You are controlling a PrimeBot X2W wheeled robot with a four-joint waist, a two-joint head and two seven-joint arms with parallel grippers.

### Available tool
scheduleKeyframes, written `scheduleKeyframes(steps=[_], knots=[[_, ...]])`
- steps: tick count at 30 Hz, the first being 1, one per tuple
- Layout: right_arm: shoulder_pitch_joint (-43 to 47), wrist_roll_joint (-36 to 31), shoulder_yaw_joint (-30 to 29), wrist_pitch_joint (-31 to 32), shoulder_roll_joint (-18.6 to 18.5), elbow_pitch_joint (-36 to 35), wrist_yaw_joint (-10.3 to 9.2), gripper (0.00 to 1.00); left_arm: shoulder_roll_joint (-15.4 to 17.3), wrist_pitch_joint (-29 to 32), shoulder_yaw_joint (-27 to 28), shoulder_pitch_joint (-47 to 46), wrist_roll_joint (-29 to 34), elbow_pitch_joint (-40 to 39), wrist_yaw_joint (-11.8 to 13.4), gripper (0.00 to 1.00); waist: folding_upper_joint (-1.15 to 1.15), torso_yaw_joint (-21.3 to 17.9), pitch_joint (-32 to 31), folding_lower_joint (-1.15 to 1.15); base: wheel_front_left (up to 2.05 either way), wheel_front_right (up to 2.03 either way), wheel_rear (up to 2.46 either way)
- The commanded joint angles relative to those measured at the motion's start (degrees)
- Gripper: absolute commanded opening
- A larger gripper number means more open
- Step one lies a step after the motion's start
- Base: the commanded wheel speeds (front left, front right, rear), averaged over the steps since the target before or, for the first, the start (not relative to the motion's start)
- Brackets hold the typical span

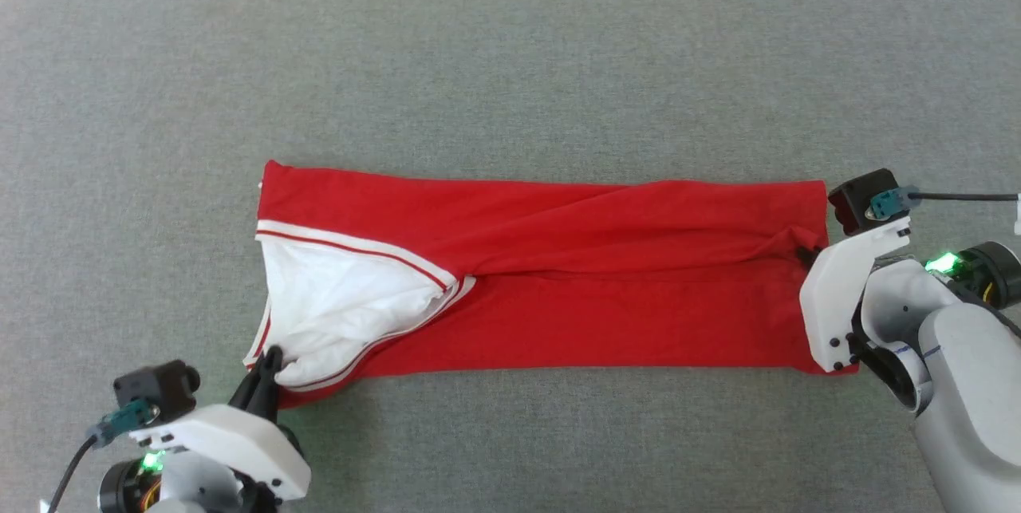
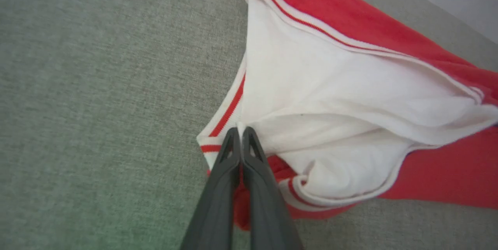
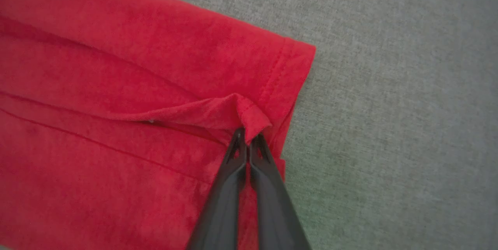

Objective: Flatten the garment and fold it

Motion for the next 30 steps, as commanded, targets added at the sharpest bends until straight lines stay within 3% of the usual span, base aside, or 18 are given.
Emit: scheduleKeyframes(steps=[1, 3, 4, 5, 6, 7, 14, 19, 25, 30], knots=[[0.9, 0.3, 0.0, 1.1, -0.1, 0.9, -0.06, 0.00, -0.4, -0.3, -0.3, -1.2, 0.0, 1.0, -0.5, 0.00, 0.00, 0.2, 0.2, 0.01, 0.00, 0.00, 0.00], [1.0, 1.0, 0.0, 2.4, 0.3, 1.0, -0.06, 0.02, -0.8, -0.5, -1.1, -2.0, 0.2, 2.6, -1.2, 0.00, 0.00, 0.3, 0.2, 0.01, 0.00, 0.00, 0.00], [1.1, 1.3, -0.1, 2.9, 0.4, 1.1, -0.06, 0.28, -1.0, -0.6, -1.4, -2.3, 0.1, 3.3, -1.7, 0.00, 0.00, 0.4, 0.1, 0.01, 0.00, 0.00, 0.00], [1.3, 1.7, -0.1, 3.1, 0.5, 0.9, -0.06, 0.62, -1.2, -1.0, -1.6, -2.5, 0.2, 3.9, -2.0, 0.28, 0.00, 0.3, -0.1, 0.01, 0.00, 0.00, 0.00], [1.5, 2.1, -0.2, 3.3, 0.7, 0.8, -0.06, 1.00, -1.3, -1.4, -1.8, -2.7, 0.3, 4.6, -2.3, 0.64, 0.00, 0.3, -0.3, 0.01, 0.00, 0.00, 0.00], [1.9, 2.5, -0.4, 3.3, 0.8, 0.6, -0.06, 1.00, -1.4, -1.7, -2.0, -2.9, 0.5, 5.1, -2.6, 1.00, 0.00, 0.3, -0.6, 0.01, 0.00, 0.00, 0.00], [6.8, 3.6, -5.1, -1.1, 2.7, -4.1, -0.06, 1.00, -1.5, -8.6, -4.0, -3.9, 5.6, 5.7, -2.7, 1.00, 0.00, 0.9, -3.4, 0.01, 0.00, 0.00, 0.00], [11.8, 2.6, -11.6, -6.9, 6.8, -9.7, -0.06, 1.00, -2.4, -14.5, -3.9, -5.4, 10.0, 4.6, -1.6, 1.00, 0.00, 1.8, -5.3, 0.01, 0.00, 0.00, 0.00], [16.1, -0.4, -19.3, -13.2, 13.2, -14.8, -0.06, 1.00, -3.8, -15.8, -1.7, -8.1, 16.5, 1.2, -1.6, 1.00, 0.00, 2.9, -7.0, 0.01, 0.00, 0.00, 0.00], [15.7, 0.1, -24.7, -16.6, 14.9, -13.8, -0.06, 1.00, -6.1, -15.9, 1.6, -9.5, 21.4, -1.2, -3.8, 1.00, 0.00, 3.2, -7.8, 0.01, 0.00, 0.00, 0.00]])
